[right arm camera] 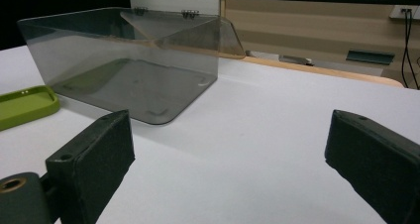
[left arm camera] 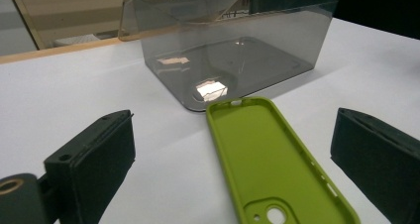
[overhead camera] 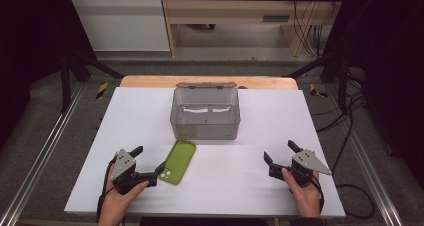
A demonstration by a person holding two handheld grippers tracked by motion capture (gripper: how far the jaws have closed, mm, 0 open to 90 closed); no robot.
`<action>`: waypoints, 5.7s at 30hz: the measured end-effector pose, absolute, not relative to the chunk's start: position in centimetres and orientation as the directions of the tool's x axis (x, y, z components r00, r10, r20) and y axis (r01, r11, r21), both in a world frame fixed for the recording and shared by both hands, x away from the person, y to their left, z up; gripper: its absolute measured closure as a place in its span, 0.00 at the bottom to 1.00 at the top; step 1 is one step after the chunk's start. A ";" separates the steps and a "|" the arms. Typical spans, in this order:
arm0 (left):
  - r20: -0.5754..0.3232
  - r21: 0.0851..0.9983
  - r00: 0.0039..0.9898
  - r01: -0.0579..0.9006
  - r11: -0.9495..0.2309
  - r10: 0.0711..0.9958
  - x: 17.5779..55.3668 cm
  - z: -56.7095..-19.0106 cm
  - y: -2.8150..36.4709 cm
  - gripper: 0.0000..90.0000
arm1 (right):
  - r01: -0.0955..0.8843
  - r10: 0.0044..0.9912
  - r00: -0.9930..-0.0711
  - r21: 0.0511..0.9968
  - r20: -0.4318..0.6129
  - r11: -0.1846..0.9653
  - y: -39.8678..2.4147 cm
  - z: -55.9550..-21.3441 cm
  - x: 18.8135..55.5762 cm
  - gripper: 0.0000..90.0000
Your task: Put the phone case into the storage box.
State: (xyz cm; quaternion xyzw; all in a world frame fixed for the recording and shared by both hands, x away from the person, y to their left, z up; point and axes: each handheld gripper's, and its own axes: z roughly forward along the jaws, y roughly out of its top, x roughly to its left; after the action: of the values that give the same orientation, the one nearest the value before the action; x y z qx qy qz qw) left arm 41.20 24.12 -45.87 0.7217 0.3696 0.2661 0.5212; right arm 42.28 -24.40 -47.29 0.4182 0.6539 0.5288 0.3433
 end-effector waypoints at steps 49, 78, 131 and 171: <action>-0.041 0.711 0.712 0.514 -0.480 0.701 43.1 -46.3 18.7 1.00 | 0.218 0.913 -0.409 0.971 -0.003 0.101 -24.4 -47.4 42.4 0.05; -0.145 0.662 0.765 0.547 -0.513 0.628 40.1 -47.0 15.8 1.00 | 0.228 0.912 -0.410 0.968 0.001 0.102 -24.3 -47.5 42.4 0.05; -0.042 0.925 0.487 0.349 -0.151 0.872 40.0 -45.5 25.8 0.99 | 0.457 0.825 -0.559 0.860 0.081 0.225 -14.0 -45.7 40.2 0.14; -0.076 0.972 0.443 0.233 -0.033 0.893 40.7 -45.7 26.3 0.05 | 0.473 0.653 -0.757 0.690 0.001 0.547 -0.7 -47.3 36.5 0.80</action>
State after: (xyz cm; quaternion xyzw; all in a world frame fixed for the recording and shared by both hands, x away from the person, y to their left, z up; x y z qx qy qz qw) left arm 40.70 26.30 -45.73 0.6519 0.4320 0.3028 0.5448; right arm 36.48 -0.74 -47.27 0.3237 0.8700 0.3487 0.1293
